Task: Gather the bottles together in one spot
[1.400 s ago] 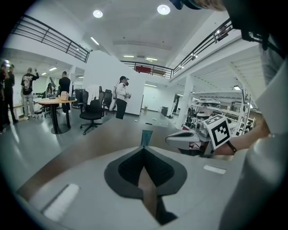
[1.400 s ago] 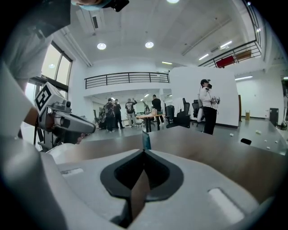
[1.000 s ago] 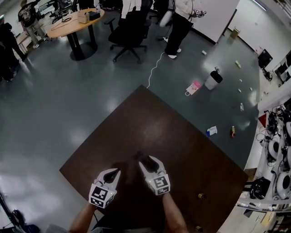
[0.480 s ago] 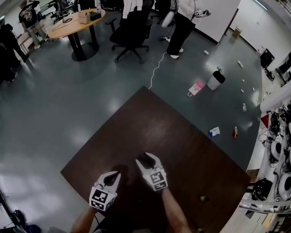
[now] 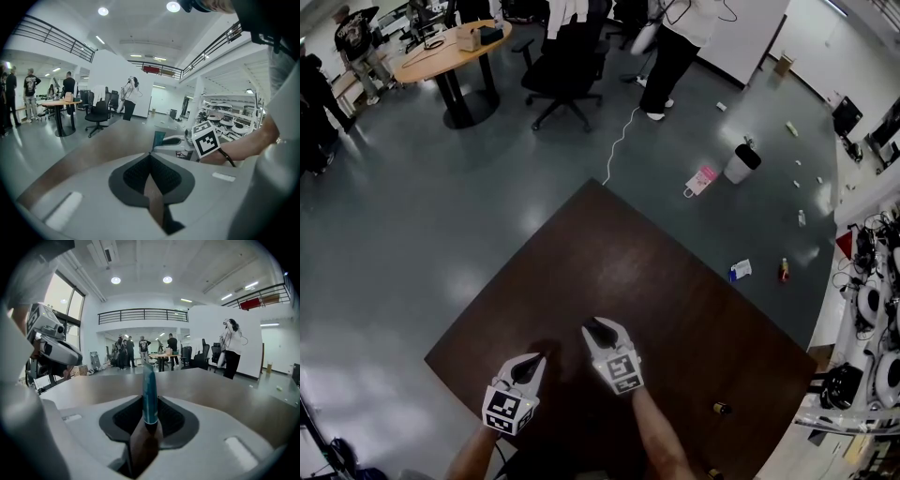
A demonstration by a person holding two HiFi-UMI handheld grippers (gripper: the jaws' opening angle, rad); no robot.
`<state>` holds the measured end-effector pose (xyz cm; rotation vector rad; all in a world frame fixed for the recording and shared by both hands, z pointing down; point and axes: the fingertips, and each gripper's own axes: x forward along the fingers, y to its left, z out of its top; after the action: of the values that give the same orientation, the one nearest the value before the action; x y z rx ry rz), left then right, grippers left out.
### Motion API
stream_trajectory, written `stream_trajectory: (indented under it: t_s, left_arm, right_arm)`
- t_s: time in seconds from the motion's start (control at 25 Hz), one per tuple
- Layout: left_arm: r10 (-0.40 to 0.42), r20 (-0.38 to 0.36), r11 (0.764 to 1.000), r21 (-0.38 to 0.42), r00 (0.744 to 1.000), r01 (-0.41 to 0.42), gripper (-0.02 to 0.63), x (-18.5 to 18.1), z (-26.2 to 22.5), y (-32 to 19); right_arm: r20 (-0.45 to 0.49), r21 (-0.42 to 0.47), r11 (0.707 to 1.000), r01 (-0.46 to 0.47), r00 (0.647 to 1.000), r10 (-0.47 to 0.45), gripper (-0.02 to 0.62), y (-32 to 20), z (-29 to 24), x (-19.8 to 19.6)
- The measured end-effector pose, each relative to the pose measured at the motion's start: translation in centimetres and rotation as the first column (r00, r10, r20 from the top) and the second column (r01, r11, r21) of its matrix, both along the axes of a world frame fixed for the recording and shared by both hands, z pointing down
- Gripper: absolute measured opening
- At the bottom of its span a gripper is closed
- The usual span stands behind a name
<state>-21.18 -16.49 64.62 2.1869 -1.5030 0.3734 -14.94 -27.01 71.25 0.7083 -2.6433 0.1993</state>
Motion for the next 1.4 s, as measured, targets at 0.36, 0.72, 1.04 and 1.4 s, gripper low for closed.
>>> stream_trajectory:
  t_s: [0.36,0.72,1.04,1.4]
  left_arm:
    - [0.009,0.002,1.000,0.013,1.000,-0.009,0.000,-0.3,-1.1,-0.1]
    - [0.063,-0.003,0.997,0.046,0.998,-0.062,0.000,1.4,-3.0,1.0]
    - [0.118,-0.002,0.990,0.082,0.993,-0.118,0.000,3.9,-4.3,2.6]
    - [0.173,-0.006,0.980,0.104,0.985,-0.171,0.000,7.3,-5.7,5.8]
  right_arm:
    - [0.023,0.014,0.998,-0.063,0.998,0.063,0.097,-0.3,-1.6,1.1]
    - [0.019,0.044,0.978,-0.206,0.978,0.206,0.097,0.5,-4.5,7.0]
    - [0.019,0.085,0.937,-0.338,0.941,0.338,0.097,3.4,-6.8,14.1]
    - [0.036,0.138,0.898,-0.417,0.908,0.416,0.097,9.2,-10.0,19.1]
